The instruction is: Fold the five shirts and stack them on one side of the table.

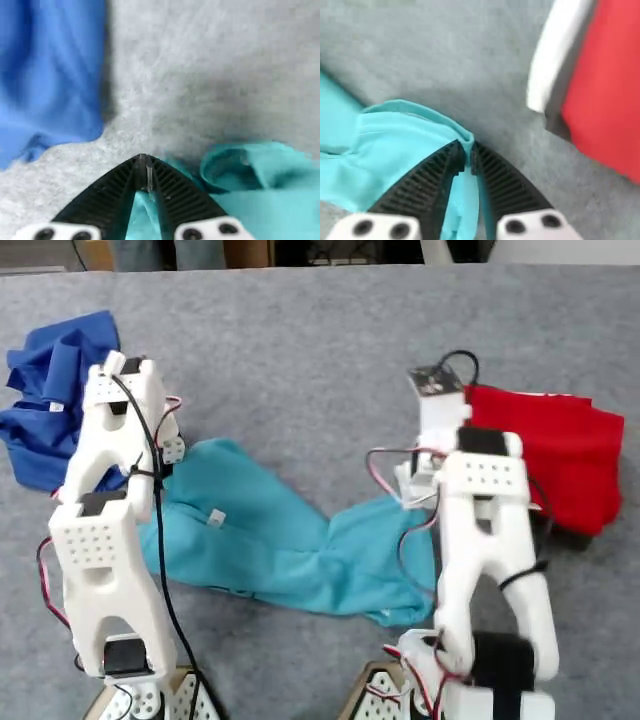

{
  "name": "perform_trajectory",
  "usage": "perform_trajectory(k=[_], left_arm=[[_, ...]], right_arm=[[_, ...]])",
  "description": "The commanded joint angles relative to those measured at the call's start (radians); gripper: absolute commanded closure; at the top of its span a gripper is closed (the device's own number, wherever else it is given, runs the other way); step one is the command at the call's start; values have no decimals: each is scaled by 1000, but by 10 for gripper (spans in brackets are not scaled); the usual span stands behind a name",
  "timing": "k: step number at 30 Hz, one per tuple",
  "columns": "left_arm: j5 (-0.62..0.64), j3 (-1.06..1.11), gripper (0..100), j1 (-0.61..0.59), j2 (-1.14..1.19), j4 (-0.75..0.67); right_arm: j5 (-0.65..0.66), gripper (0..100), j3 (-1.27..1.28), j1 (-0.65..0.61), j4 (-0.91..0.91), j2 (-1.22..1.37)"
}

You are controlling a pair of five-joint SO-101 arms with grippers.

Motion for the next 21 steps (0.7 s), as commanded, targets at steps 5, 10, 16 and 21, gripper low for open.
perform_trajectory(k=[5,10,16,21], left_arm=[[2,28,970,-13,-350,23],[-5,31,970,-67,-391,103],[-51,90,970,-59,-397,193],[-273,240,970,-38,-399,218]], right_arm=[[-170,986,-260,-87,-15,-56],[-230,985,-381,-89,-84,50],[-112,985,-323,-91,-130,170],[-83,985,-108,-94,-305,197]])
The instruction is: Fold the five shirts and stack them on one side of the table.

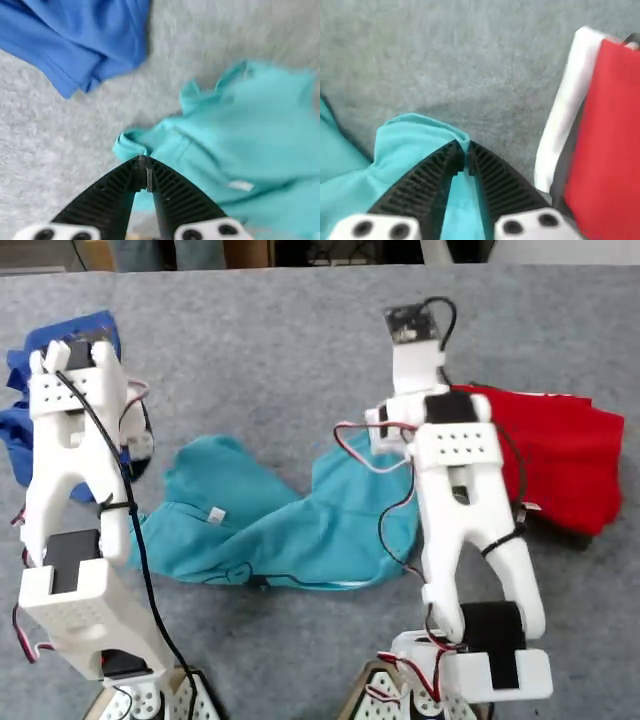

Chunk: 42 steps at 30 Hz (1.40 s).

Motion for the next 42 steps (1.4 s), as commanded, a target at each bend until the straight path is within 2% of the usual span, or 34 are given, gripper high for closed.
perform_trajectory(k=[1,4,6,9,13,17,25,33,38,42], left_arm=[[-135,108,970,24,-41,14],[-137,219,970,27,-18,-55],[-86,246,970,19,-12,-103],[17,242,966,31,-17,-106],[181,208,866,59,-17,-57],[195,162,809,68,-15,-43],[328,108,809,76,-6,-54],[339,232,809,39,-5,-155],[299,240,812,44,-5,-123],[258,262,866,42,46,-120]], right_arm=[[14,985,153,-9,-190,1],[14,985,283,-15,-362,1],[29,985,309,-11,-405,2],[52,985,315,-8,-411,8],[51,985,317,-8,-416,10],[48,985,317,-12,-417,10],[48,985,317,-12,-419,12],[49,985,317,-11,-419,12],[49,985,317,-11,-419,12],[48,985,317,-11,-419,12]])
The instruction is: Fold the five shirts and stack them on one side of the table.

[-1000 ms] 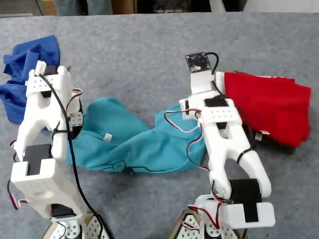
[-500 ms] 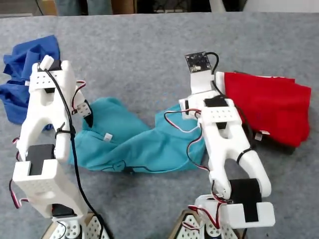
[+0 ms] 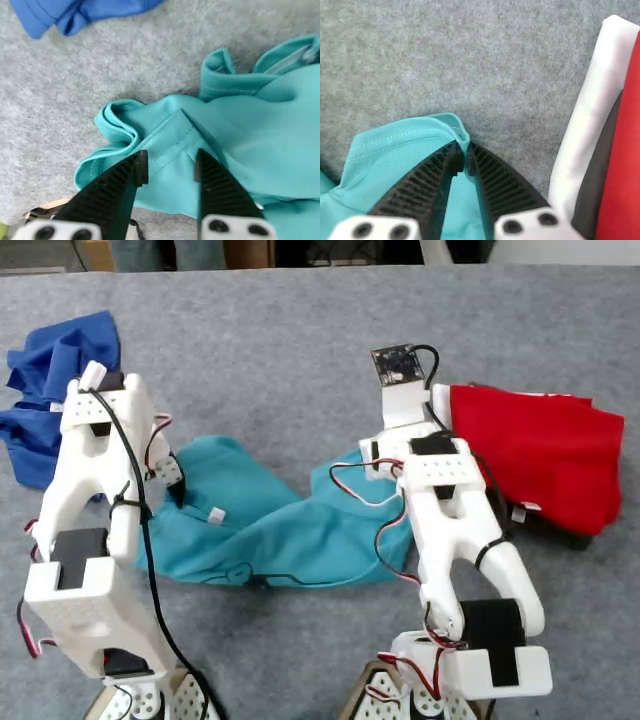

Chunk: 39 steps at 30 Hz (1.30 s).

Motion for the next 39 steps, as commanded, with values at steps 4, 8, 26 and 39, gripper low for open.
perform_trajectory(k=[4,8,26,39], left_arm=[[-49,1,868,-8,106,14],[-48,-36,870,-12,126,17],[-107,-94,911,-13,126,-5],[-276,-67,815,-58,133,-26]], right_arm=[[2,985,-2,-9,-18,-2],[2,985,-2,-9,-18,-2],[6,985,-2,-8,-18,-2],[6,985,-2,-6,-18,-2]])
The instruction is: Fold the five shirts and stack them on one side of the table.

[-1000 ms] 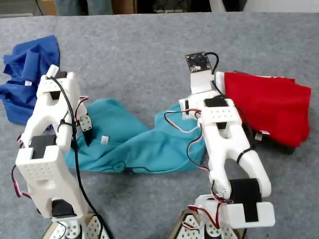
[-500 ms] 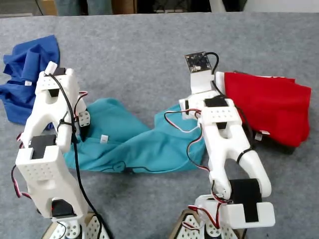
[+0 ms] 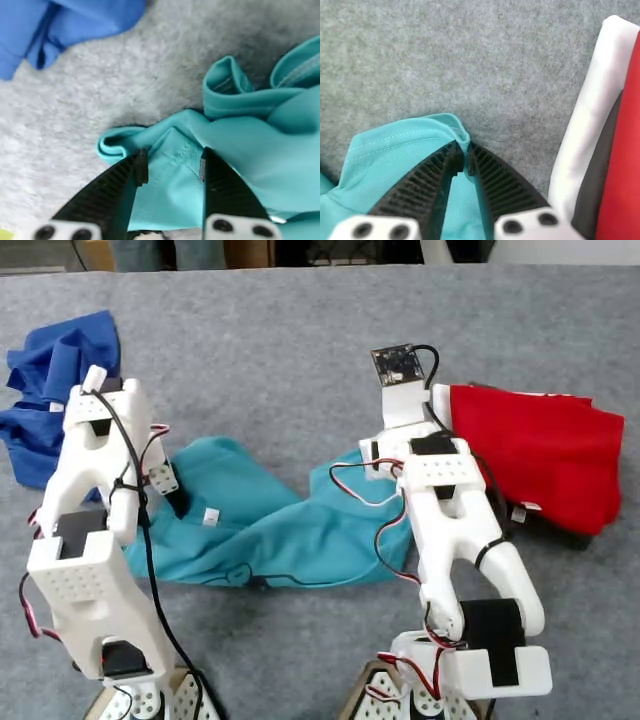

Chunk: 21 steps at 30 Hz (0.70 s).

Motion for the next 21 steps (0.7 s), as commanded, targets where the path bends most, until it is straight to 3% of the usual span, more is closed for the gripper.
perform_trajectory(k=[1,9,14,21], left_arm=[[-86,-4,826,-16,-9,-9],[-115,-19,936,-12,78,-17],[-77,-19,939,-47,115,-74],[-89,8,950,2,120,-91]], right_arm=[[6,985,-2,-6,-18,-2],[6,985,-2,-6,-18,-2],[6,985,-2,-6,-18,-2],[6,985,-2,-6,-18,-2]])
